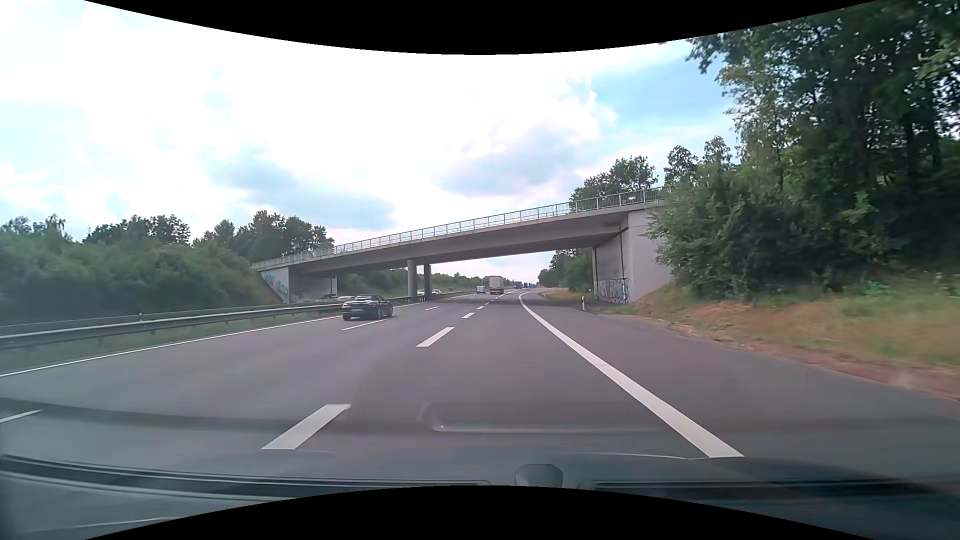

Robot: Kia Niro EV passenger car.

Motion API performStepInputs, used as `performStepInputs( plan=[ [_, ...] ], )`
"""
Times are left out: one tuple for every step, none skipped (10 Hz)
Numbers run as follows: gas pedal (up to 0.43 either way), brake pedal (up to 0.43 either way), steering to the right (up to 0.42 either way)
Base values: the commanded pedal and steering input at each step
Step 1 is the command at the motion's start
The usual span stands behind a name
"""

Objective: Follow the waypoints while adhering to traffic rules and regulations

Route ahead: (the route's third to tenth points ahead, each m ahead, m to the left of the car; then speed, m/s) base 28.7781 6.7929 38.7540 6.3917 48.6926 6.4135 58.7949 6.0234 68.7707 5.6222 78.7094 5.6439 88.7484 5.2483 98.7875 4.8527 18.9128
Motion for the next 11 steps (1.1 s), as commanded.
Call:
performStepInputs(
  plan=[
    [0.24, 0.0, -0.002],
    [0.24, 0.0, -0.002],
    [0.228, 0.0, -0.002],
    [0.228, 0.0, -0.002],
    [0.22, 0.0, -0.002],
    [0.22, 0.0, -0.002],
    [0.22, 0.0, -0.002],
    [0.22, 0.0, -0.002],
    [0.22, 0.0, -0.002],
    [0.197, 0.0, -0.002],
    [0.177, 0.0, -0.002]
  ],
)
